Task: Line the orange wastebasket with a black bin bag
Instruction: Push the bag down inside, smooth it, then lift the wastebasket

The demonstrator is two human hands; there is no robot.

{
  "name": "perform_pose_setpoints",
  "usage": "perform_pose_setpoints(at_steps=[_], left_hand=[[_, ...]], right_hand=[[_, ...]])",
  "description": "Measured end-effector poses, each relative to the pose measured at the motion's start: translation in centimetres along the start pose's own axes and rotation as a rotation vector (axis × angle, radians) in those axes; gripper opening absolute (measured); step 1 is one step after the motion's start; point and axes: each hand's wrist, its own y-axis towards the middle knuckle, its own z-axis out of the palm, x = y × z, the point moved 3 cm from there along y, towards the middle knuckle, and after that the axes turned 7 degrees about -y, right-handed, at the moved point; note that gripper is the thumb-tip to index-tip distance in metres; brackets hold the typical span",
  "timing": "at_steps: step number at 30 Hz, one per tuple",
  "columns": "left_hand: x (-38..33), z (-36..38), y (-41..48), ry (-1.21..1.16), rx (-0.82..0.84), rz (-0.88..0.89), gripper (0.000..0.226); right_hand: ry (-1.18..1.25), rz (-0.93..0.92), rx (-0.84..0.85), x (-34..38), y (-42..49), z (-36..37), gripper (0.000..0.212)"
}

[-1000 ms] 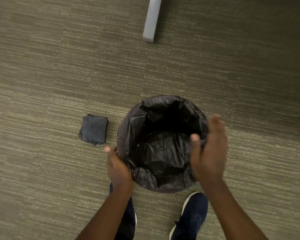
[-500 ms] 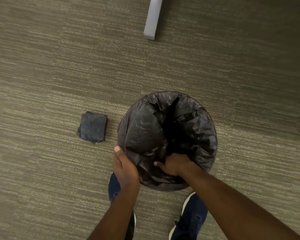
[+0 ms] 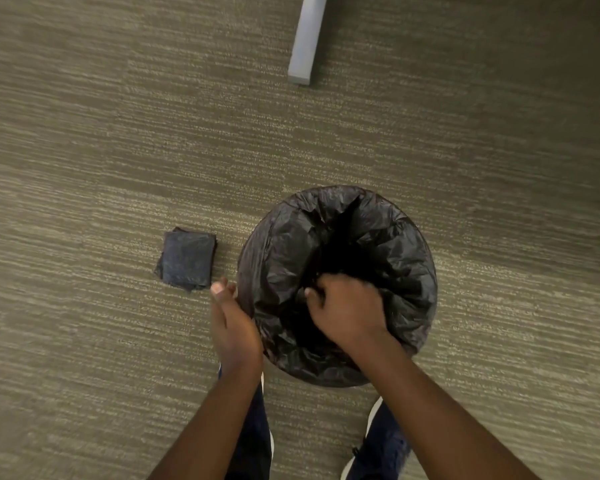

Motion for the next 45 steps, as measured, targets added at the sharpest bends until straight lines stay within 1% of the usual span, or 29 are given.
perform_pose_setpoints(at_steps=[2, 3, 4, 6, 7, 8, 10, 11, 12, 14, 15, 17, 19, 21, 22, 24, 26, 28, 30, 31, 33, 35, 36, 38, 41, 45], left_hand=[[-1.2, 1.1, -0.2, 0.097, 0.062, 0.119, 0.083], [-1.5, 1.9, -0.3, 0.155, 0.091, 0.165, 0.08], [-1.8, 2.6, -0.4, 0.208, 0.107, 0.199, 0.076], [-2.0, 3.4, -0.3, 0.279, 0.092, 0.238, 0.067], [-2.0, 3.5, 0.0, 0.301, 0.074, 0.241, 0.063], [-2.0, 3.4, 0.4, 0.317, 0.06, 0.234, 0.062], [-1.9, 2.9, 1.1, 0.336, 0.076, 0.216, 0.066], [-1.8, 2.7, 1.4, 0.329, 0.103, 0.2, 0.069], [-1.7, 2.6, 1.7, 0.315, 0.132, 0.175, 0.071], [-1.7, 2.2, 2.2, 0.283, 0.185, 0.118, 0.072], [-1.9, 2.1, 2.3, 0.274, 0.214, 0.088, 0.072], [-2.2, 2.1, 2.2, 0.279, 0.259, 0.041, 0.07], [-2.9, 2.1, 1.7, 0.291, 0.262, 0.02, 0.067], [-4.0, 2.0, 0.8, 0.33, 0.252, 0.035, 0.057], [-4.8, 2.0, 0.3, 0.348, 0.26, 0.051, 0.057], [-6.4, 2.0, -0.5, 0.356, 0.289, 0.074, 0.066], [-8.3, 2.0, -1.4, 0.313, 0.328, 0.066, 0.068], [-10.8, 2.4, -2.8, 0.264, 0.35, 0.069, 0.069], [-12.8, 2.5, -4.4, 0.178, 0.309, 0.045, 0.07], [-13.5, 2.4, -5.4, 0.135, 0.262, 0.017, 0.067], [-14.0, 2.1, -7.6, 0.055, 0.201, -0.104, 0.053], [-13.6, 1.8, -9.9, -0.021, 0.234, -0.241, 0.032], [-13.4, 1.7, -10.9, -0.037, 0.255, -0.283, 0.03], [-13.4, 1.6, -12.3, -0.032, 0.303, -0.339, 0.037], [-14.1, 2.6, -14.0, 0.063, 0.427, -0.354, 0.022], [-15.8, 4.5, -14.7, 0.11, 0.436, -0.328, 0.015]], right_hand=[[0.002, 0.131, -0.317, -2.5, -1.8, -2.1, 0.052], [0.038, 0.214, -0.419, -3.9, -2.5, -2.5, 0.061], [0.121, 0.303, -0.453, -5.3, -3.0, -2.6, 0.069], [0.333, 0.449, -0.41, -7.6, -3.4, -1.3, 0.077], [0.418, 0.488, -0.39, -8.5, -3.3, -0.6, 0.075], [0.503, 0.509, -0.395, -9.3, -3.2, 0.0, 0.069], [0.689, 0.562, -0.46, -10.6, -3.1, 0.8, 0.051], [0.776, 0.589, -0.467, -11.3, -3.1, 1.0, 0.048], [0.856, 0.615, -0.436, -11.8, -3.0, 1.2, 0.051], [0.994, 0.647, -0.308, -12.4, -2.9, 1.8, 0.062], [1.062, 0.636, -0.239, -12.6, -2.9, 2.0, 0.063], [1.172, 0.59, -0.141, -12.7, -3.0, 2.1, 0.056], [1.242, 0.56, -0.106, -12.8, -3.3, 1.7, 0.052], [1.284, 0.562, -0.089, -12.7, -4.0, 0.7, 0.05], [1.287, 0.576, -0.082, -12.7, -4.3, 0.0, 0.045], [1.268, 0.625, -0.079, -12.8, -5.1, -1.7, 0.027], [1.265, 0.674, -0.081, -13.0, -5.8, -3.8, 0.012], [1.287, 0.705, -0.091, -13.0, -6.4, -5.9, 0.007], [1.308, 0.725, -0.109, -12.8, -7.1, -8.1, 0.01], [1.306, 0.734, -0.123, -12.7, -7.4, -9.2, 0.016], [1.285, 0.764, -0.16, -12.4, -8.0, -11.3, 0.03], [1.281, 0.803, -0.206, -12.2, -8.6, -13.3, 0.039], [1.284, 0.821, -0.23, -12.2, -8.9, -14.3, 0.04], [1.298, 0.84, -0.267, -12.2, -9.4, -16.1, 0.041], [1.324, 0.849, -0.295, -12.5, -10.0, -18.5, 0.039], [1.374, 0.889, -0.316, -13.7, -10.6, -20.9, 0.042]])
